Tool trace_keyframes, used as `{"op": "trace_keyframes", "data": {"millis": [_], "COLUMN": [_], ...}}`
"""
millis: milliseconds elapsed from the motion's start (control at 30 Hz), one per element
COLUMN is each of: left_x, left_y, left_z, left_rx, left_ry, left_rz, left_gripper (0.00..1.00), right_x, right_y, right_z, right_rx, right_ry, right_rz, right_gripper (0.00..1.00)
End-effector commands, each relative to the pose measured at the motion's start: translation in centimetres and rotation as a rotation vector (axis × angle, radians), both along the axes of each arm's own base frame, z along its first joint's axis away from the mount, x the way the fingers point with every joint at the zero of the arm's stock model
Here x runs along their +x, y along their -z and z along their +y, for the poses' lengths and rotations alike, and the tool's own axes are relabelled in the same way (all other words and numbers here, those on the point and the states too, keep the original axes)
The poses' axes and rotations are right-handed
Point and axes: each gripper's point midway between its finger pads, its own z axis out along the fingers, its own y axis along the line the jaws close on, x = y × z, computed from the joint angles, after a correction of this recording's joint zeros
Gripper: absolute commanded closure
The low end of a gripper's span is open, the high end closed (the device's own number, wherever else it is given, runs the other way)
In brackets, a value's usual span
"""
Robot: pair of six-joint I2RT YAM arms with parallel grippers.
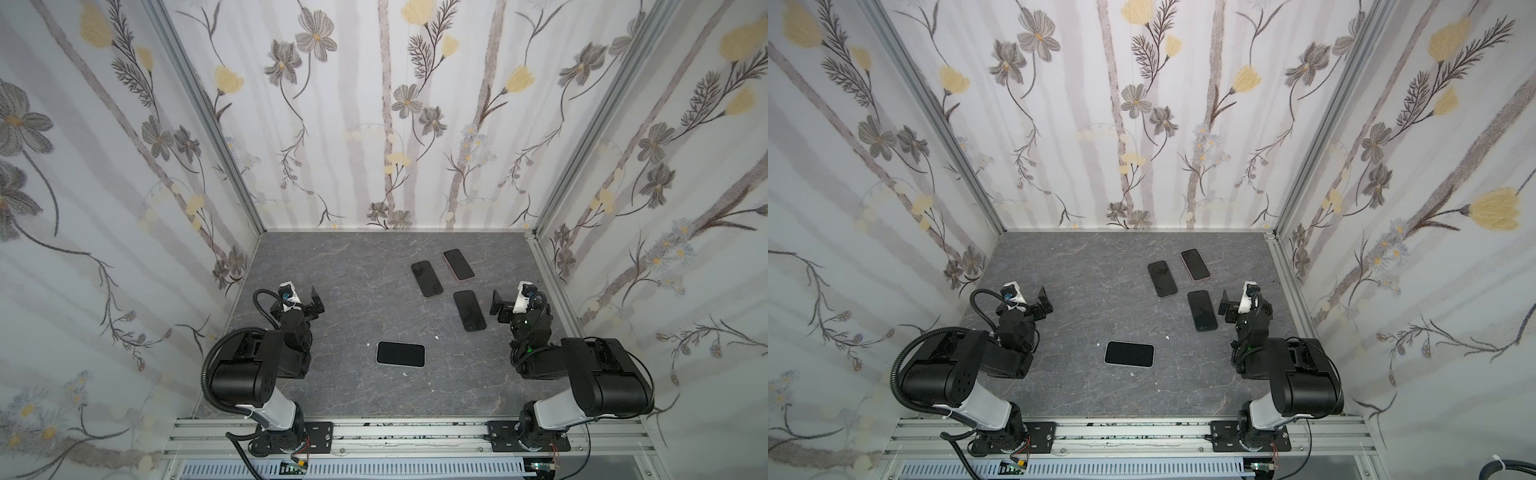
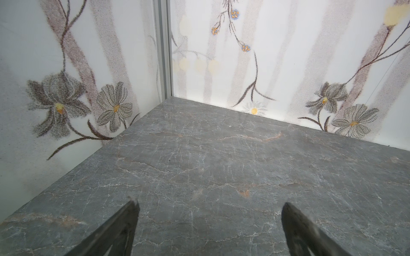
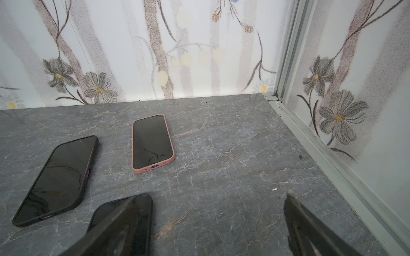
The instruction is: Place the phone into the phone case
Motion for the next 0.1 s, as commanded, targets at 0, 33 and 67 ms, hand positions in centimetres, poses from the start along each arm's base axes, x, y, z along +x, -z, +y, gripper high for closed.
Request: {"op": "trace_keyframes", "data": {"millis": [0,33,67], "left_x": [0.17,0.06,0.07], "left_y": [-1.06,-1.16,-1.12], "left_z": [0.24,0.23,0.04], "left_rx": [-0.013,-0.009,-0.004], "left_ry": [-0.015,-0.019,-0.012], "left_rz": [-0.045,-0.051,-0.050], "left_gripper": [0.00,0.00,0.00], "right_x": [0.12,0.11,0.11], "right_y": [-1.18,-1.19,-1.21], "right_z": [-0.06,-0.07,-0.07], "right_rx": [-0.003,-0.003,-0.003], "right_ry": [0.004,0.004,0.004], "right_rz": [-0.048,-0.048,-0.049], "right_gripper": [0.00,0.00,0.01]}}
